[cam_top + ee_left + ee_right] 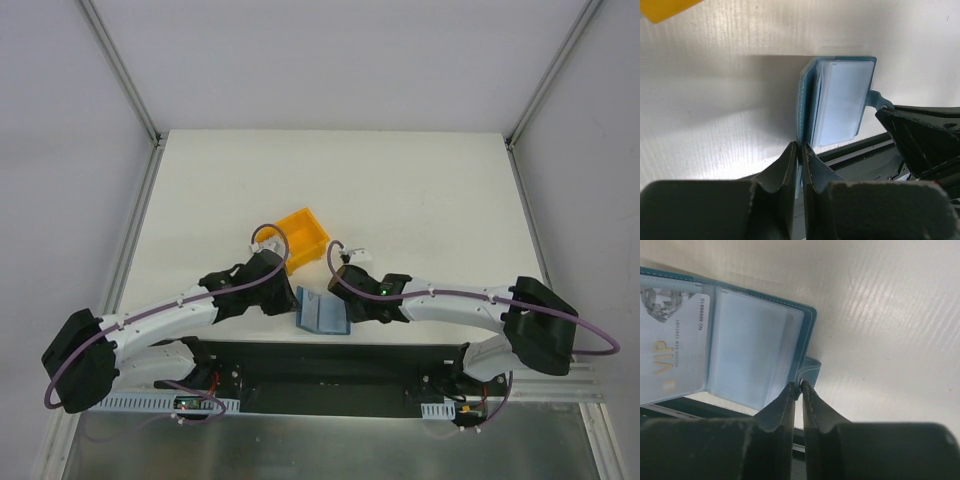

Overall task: Put the credit cards into the card holder
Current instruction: Close the card holder at the center of the board.

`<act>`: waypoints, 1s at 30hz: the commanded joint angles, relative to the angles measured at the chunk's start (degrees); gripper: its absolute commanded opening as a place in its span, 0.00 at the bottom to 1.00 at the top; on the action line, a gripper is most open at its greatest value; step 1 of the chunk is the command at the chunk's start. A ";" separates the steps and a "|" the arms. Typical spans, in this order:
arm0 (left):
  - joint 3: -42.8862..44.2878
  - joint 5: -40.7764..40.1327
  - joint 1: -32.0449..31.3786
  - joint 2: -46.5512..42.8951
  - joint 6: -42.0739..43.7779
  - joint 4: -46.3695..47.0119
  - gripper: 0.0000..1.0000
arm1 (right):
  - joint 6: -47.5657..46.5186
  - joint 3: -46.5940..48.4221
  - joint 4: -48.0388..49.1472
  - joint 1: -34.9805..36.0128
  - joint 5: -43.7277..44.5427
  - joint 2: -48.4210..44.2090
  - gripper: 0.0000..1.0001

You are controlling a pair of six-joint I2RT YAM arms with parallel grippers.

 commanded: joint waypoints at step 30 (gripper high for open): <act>22.36 13.24 -6.64 25.00 8.18 0.68 0.44 | 6.75 -20.32 15.55 -1.13 7.62 -25.55 0.32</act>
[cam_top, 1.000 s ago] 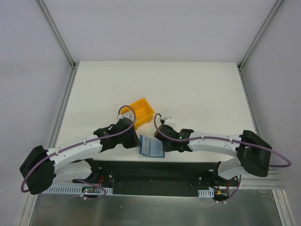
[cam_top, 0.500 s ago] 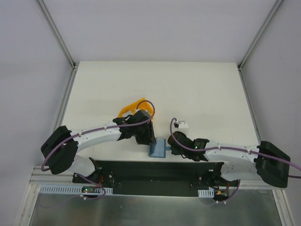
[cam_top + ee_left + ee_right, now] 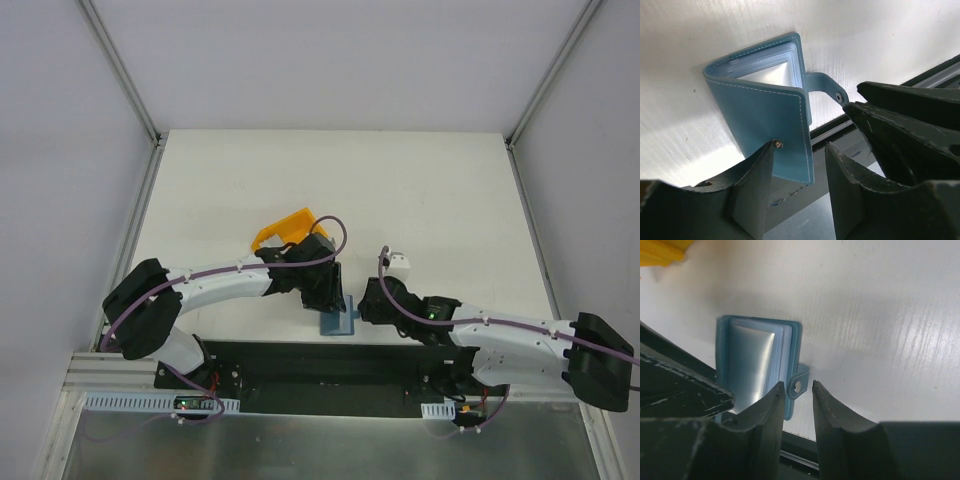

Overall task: Put the credit cards into the card holder
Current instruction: Close the card holder at the center of the board.

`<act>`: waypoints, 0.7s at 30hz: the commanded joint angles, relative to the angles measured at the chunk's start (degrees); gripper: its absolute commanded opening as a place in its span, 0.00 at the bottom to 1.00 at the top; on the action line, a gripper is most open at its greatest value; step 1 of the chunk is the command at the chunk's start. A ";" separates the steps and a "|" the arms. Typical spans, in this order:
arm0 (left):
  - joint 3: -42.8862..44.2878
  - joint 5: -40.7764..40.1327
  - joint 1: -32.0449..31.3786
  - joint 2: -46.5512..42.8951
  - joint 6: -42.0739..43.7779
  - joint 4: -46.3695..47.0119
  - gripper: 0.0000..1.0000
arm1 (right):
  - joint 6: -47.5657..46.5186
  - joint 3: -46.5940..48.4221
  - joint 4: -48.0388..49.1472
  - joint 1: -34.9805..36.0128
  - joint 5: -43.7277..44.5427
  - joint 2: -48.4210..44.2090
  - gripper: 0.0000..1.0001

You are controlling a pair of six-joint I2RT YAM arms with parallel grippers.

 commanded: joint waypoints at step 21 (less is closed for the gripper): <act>5.45 4.36 -0.32 12.60 4.43 4.09 0.48 | 6.08 -7.99 -2.40 -4.63 -1.11 -10.90 0.25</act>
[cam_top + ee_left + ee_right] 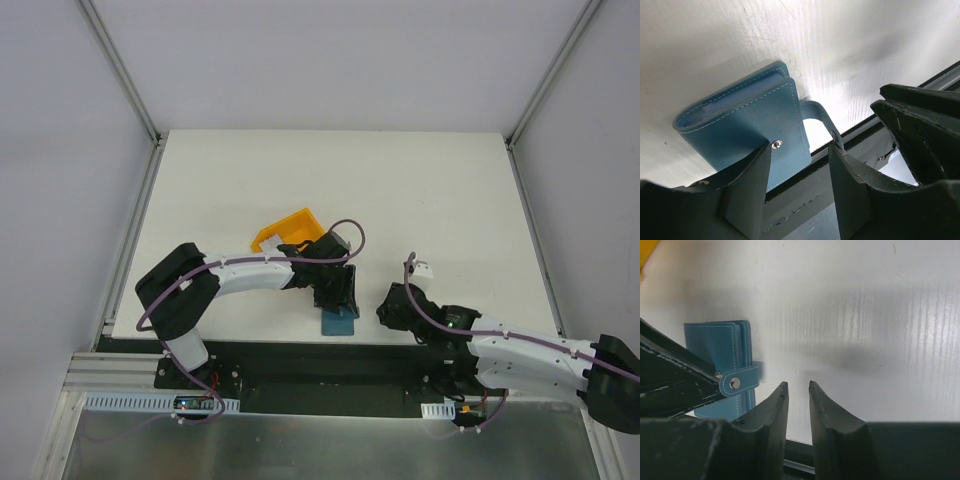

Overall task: Put the credit cards into the card holder
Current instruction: Close the card holder at the center of the board.

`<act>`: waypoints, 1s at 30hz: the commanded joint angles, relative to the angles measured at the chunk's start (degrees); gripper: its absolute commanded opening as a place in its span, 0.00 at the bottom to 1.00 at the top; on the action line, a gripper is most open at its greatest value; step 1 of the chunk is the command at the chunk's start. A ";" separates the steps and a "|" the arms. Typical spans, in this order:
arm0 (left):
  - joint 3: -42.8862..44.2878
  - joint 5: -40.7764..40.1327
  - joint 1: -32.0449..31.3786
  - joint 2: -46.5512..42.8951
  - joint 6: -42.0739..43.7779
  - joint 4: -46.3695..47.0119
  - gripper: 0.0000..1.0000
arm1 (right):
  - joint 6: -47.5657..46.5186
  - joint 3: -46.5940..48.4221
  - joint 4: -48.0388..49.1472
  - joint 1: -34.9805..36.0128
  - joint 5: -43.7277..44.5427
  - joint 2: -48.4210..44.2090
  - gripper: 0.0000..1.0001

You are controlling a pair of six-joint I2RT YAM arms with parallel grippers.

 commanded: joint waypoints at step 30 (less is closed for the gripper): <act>-11.05 -13.52 0.60 -20.20 2.13 -2.60 0.18 | -8.08 6.20 6.73 -10.69 -17.30 12.07 0.20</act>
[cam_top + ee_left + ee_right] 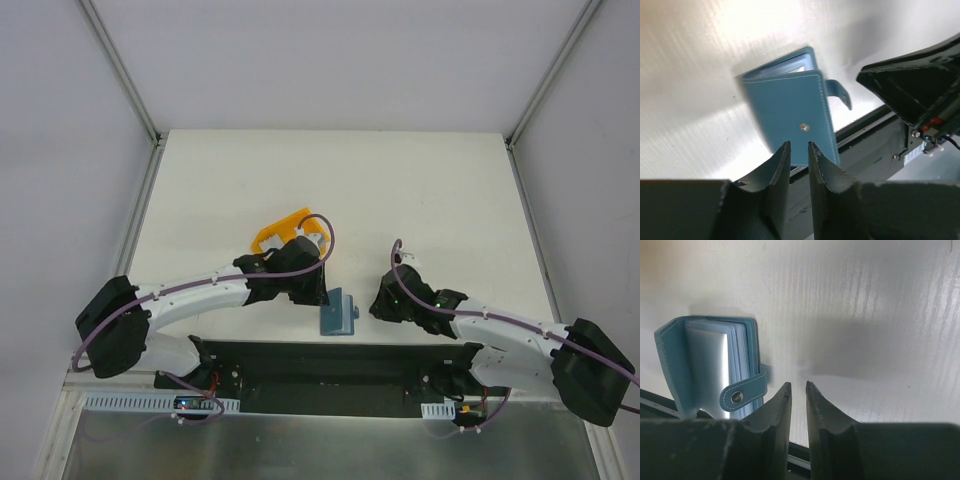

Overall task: Put the credit cards into the card holder
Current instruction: Close the card holder at the center of the board.

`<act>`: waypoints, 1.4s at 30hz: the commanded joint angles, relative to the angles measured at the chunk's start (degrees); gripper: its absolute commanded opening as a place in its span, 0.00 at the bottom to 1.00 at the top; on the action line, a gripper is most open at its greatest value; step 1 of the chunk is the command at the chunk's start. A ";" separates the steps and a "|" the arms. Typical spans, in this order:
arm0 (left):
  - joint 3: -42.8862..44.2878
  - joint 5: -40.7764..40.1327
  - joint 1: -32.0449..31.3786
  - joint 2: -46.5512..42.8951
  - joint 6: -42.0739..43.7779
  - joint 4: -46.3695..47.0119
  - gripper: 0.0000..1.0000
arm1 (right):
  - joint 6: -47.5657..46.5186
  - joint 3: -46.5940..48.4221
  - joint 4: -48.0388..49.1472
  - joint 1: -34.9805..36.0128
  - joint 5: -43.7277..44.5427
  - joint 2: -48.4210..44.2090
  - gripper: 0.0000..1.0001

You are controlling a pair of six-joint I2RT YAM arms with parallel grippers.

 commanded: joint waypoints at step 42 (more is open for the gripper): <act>5.88 -5.45 -3.88 16.41 -2.77 -4.96 0.20 | -2.56 4.84 14.51 0.83 -11.77 9.69 0.18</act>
